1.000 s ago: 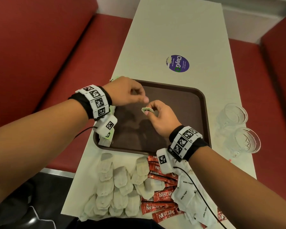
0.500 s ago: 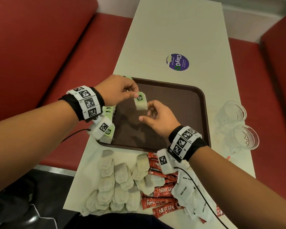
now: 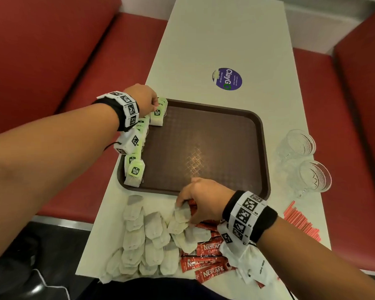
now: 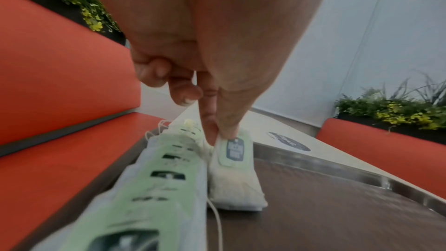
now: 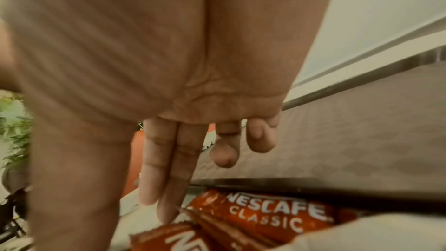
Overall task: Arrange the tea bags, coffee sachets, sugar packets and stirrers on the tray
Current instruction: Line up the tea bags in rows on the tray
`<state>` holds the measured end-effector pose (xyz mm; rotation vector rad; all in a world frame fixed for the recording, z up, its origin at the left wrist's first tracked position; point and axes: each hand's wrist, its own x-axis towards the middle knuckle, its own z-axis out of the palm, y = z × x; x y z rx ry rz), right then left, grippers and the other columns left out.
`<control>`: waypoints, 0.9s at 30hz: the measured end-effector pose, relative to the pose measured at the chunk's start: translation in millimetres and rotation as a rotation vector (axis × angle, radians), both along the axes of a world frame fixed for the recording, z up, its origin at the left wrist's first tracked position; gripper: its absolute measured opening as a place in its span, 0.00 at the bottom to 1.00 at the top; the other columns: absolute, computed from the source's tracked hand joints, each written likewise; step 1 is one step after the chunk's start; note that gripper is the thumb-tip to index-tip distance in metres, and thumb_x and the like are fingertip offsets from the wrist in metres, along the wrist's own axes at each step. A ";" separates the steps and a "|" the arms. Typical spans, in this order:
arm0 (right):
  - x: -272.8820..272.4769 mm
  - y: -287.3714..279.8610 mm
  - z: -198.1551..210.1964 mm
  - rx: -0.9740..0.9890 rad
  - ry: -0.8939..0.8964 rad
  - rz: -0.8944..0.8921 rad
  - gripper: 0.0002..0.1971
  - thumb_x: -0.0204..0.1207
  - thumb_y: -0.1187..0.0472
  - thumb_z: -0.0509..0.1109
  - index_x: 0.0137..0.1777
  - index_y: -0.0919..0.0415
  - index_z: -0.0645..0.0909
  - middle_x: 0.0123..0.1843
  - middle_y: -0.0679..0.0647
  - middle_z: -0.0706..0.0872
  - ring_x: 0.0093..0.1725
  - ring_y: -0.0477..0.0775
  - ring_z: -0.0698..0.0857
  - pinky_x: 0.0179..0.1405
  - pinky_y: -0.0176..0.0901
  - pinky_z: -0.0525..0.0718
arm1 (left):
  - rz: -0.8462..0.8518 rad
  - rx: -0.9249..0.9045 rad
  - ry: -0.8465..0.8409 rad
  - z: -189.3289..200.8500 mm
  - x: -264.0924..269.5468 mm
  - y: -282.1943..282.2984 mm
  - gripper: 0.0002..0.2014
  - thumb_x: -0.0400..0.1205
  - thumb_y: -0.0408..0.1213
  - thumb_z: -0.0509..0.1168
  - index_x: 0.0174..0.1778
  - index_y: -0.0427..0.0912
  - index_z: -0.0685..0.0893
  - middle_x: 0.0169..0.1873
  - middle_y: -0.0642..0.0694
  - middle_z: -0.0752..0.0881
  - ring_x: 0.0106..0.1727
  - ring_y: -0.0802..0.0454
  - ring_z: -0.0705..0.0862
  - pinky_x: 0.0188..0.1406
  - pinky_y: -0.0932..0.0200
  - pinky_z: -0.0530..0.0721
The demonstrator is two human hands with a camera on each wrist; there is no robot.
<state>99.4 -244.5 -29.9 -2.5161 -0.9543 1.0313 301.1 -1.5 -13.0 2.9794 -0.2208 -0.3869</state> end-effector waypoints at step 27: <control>-10.5 -9.1 14.2 0.432 -0.096 -0.510 0.13 0.72 0.67 0.67 0.30 0.52 0.73 0.27 0.39 0.79 0.30 0.42 0.77 0.33 0.38 0.76 | -0.552 -0.142 0.193 32.5 -162.5 -33.7 0.06 0.83 0.51 0.67 0.50 0.57 0.88 0.43 0.62 0.86 0.45 0.64 0.83 0.53 0.59 0.83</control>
